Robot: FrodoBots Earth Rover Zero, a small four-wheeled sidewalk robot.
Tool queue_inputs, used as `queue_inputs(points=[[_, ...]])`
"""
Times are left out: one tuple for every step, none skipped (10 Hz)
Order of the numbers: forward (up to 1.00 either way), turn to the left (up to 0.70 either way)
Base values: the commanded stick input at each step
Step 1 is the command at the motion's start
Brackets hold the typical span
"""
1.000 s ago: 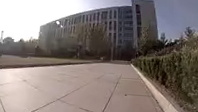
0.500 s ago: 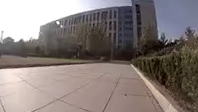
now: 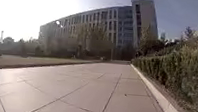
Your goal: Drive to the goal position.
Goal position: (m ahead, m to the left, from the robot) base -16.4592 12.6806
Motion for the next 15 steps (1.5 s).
queue_inputs(points=[[0.04,0.0],[0.04,0.0],[0.04,0.0],[0.04,0.0],[0.04,0.0],[0.04,0.0],[0.04,0.0],[0.04,0.0],[0.04,0.0],[0.04,0.0],[0.04,0.0],[0.04,0.0],[0.04,0.0],[0.04,0.0],[0.04,0.0]])
